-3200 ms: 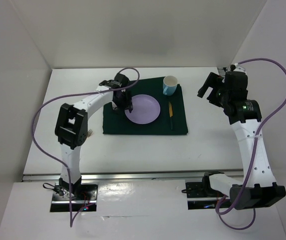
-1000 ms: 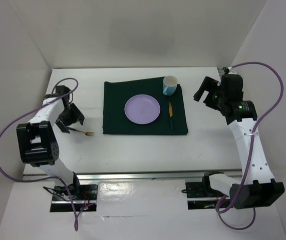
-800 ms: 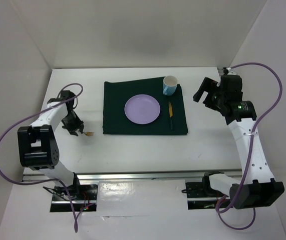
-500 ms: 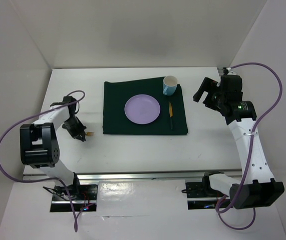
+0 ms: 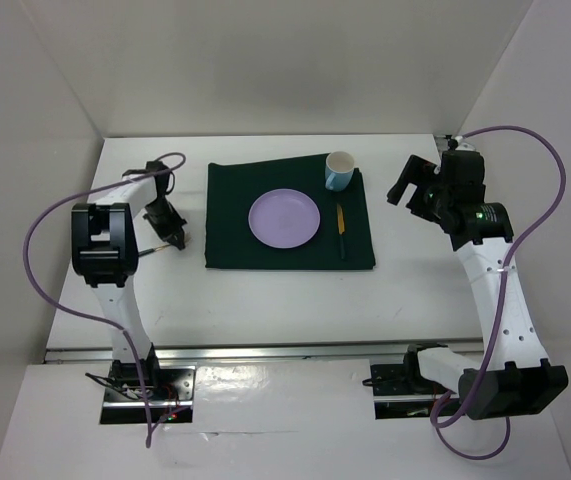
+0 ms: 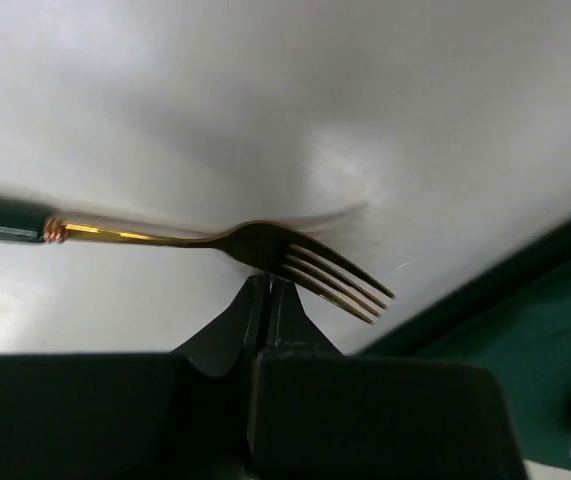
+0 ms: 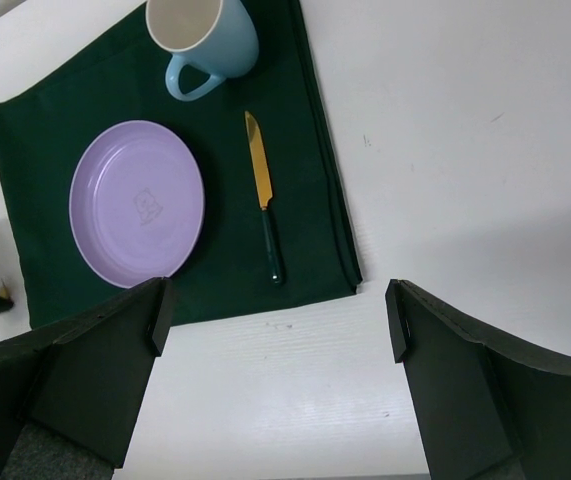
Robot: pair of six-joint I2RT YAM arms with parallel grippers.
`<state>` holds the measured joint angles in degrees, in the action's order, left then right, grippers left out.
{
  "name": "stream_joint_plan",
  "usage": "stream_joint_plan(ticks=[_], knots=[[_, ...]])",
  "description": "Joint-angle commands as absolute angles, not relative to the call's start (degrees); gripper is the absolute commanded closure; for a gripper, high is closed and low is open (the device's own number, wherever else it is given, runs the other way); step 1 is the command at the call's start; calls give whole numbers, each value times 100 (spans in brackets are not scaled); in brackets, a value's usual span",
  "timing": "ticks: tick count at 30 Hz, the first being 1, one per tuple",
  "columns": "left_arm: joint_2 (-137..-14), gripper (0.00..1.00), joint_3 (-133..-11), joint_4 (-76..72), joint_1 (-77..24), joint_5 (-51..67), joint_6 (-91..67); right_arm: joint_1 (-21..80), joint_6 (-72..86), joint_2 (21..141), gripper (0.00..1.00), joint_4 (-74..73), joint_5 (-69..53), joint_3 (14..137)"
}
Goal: Set the dinner table for one person
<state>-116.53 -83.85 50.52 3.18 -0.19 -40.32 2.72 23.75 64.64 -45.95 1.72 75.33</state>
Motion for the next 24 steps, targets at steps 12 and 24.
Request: stream_joint_plan(ticks=[12,24], knots=[[-11558,54,-10151,5632,931,-763,-3454,246,2391,6372,0,-4606,237,7840],[-11645,1,-9545,6020,651,-1676,-2927,246,2329,6679,0,-4360,-9,7673]])
